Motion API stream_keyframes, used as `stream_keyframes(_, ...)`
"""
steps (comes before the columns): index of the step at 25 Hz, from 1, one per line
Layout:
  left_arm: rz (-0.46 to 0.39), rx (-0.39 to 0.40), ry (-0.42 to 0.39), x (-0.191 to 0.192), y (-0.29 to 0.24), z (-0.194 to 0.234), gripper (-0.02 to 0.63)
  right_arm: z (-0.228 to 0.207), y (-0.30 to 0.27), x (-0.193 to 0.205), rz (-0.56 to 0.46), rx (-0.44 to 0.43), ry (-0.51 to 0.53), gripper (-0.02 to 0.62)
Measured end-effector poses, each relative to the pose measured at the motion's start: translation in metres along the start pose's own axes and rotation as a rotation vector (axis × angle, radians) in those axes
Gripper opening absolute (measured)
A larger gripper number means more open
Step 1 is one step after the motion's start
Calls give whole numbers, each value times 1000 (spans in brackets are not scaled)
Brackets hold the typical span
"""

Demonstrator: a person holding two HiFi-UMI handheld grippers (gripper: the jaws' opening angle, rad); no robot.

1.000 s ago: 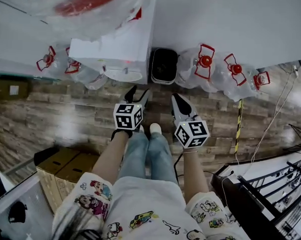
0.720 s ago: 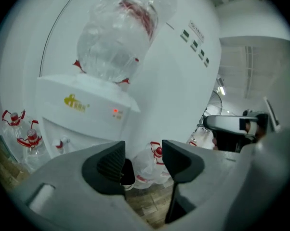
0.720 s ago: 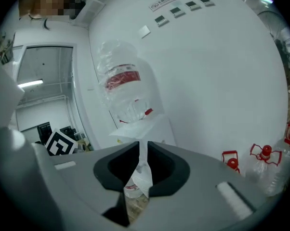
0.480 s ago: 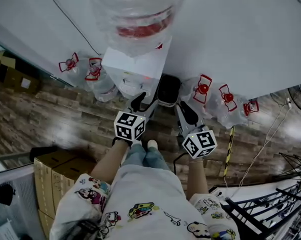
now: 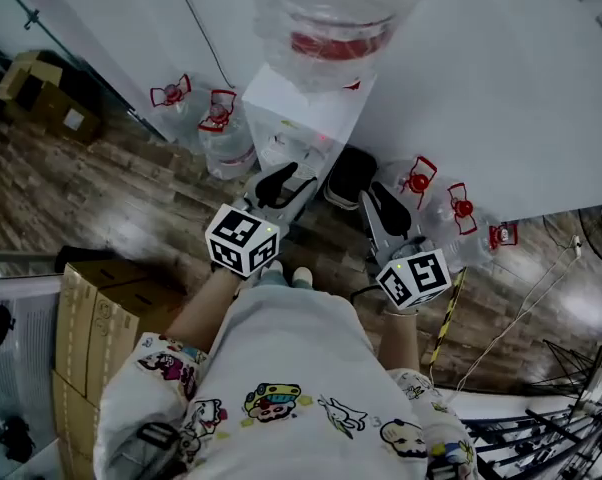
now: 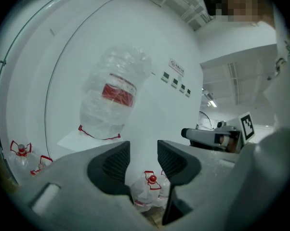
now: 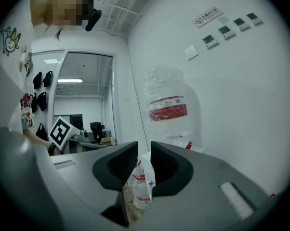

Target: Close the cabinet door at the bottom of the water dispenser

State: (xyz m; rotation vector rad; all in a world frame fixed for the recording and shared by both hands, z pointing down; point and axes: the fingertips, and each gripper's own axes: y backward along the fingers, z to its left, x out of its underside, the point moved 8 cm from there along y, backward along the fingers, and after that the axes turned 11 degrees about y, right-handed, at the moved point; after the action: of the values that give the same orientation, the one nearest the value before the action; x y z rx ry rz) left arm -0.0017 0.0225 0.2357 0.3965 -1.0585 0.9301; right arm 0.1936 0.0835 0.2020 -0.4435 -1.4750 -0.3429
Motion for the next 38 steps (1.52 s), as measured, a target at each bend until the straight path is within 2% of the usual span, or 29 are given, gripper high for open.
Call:
stream_keyframes(8, -76, -34, -12, -9, 49, -15, 117, 13, 2, -18, -34, -71, 81, 74)
stream_keyframes(12, -94, -70, -1, -6, 66, -20, 109, 13, 7, -17, -39, -85, 84, 54)
stream_keyframes(21, -96, -130, 14, 5, 87, -25, 6, 15, 26, -3, -22, -73, 45, 11)
stream_keyframes(27, -84, -145, 13, 17, 87, -26, 0, 18, 33, 10, -11, -62, 1, 11)
stream_keyframes(38, -71, -137, 18, 15, 85, -20, 0, 19, 33, 11, 2, -40, 11, 9)
